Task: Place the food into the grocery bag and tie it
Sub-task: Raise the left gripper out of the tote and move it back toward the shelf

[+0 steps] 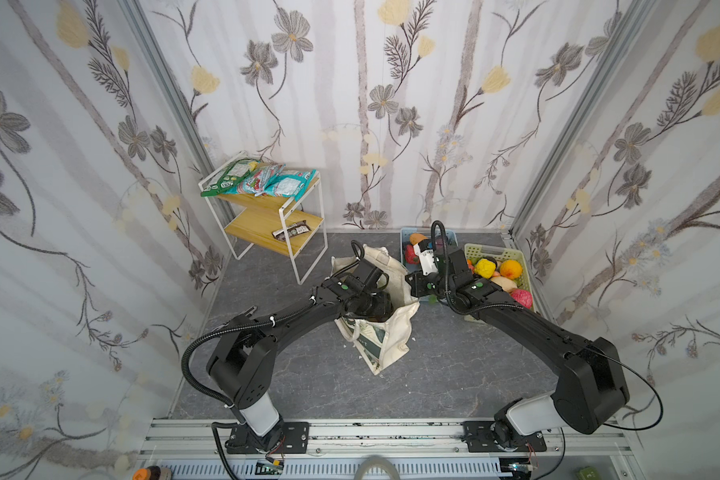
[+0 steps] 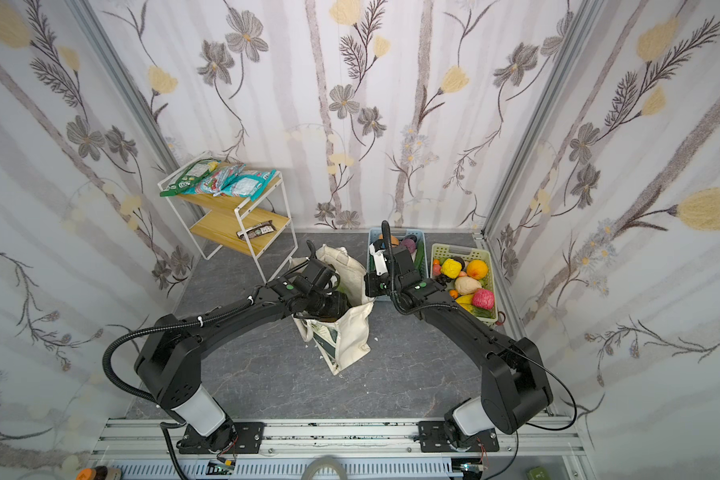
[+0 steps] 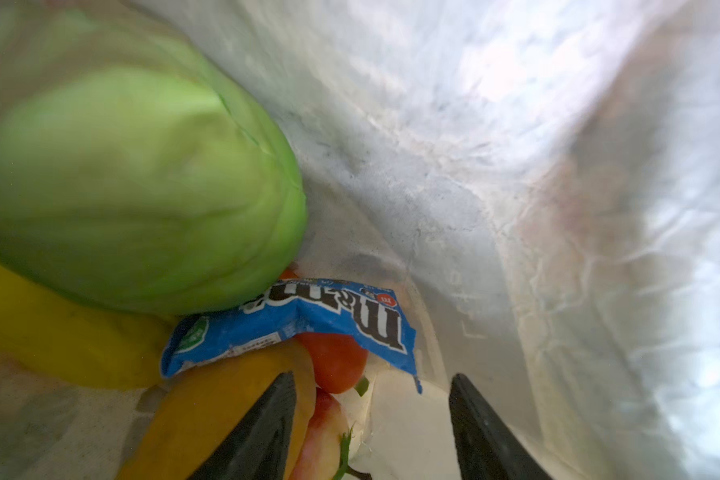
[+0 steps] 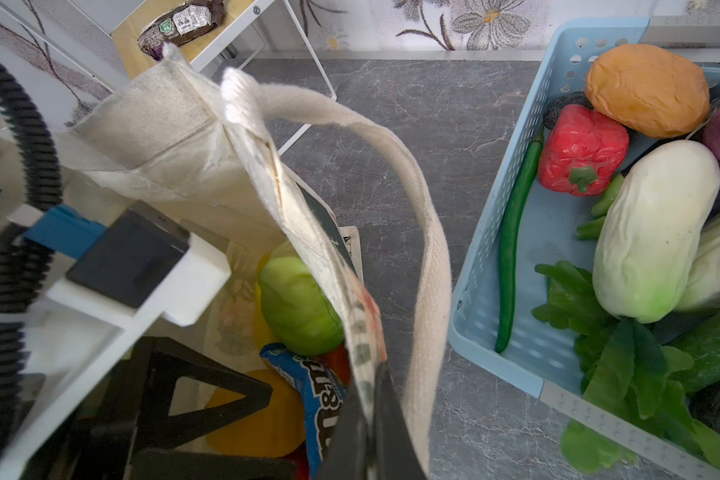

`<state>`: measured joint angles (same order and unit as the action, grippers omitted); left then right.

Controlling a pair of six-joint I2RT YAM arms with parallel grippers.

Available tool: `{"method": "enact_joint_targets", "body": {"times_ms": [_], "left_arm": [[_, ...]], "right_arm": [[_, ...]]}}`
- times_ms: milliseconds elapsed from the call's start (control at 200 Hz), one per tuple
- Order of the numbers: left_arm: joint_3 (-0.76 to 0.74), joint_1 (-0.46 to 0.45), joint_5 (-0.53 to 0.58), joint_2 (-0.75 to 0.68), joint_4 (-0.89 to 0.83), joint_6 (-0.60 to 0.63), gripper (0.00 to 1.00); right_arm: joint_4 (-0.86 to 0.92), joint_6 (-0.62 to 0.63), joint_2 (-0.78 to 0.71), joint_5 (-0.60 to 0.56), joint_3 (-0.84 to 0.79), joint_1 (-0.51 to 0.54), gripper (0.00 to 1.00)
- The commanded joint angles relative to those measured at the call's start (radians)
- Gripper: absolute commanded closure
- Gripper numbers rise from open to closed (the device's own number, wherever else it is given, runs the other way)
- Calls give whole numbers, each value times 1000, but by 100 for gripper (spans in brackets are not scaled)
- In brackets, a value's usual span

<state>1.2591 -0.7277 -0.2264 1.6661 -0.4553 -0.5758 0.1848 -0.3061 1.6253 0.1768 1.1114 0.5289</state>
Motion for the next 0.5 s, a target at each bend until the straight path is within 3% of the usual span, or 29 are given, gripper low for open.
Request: {"method": "enact_joint_targets", "body": {"times_ms": [0,495], "left_arm": [[26,1,36,-20,-44,23,32],[269,20,152,-74,-235,167,23]], "right_arm": [[10,-4,1,11,-5,2,100],[7,-4,-7,11,-11,1,100]]}}
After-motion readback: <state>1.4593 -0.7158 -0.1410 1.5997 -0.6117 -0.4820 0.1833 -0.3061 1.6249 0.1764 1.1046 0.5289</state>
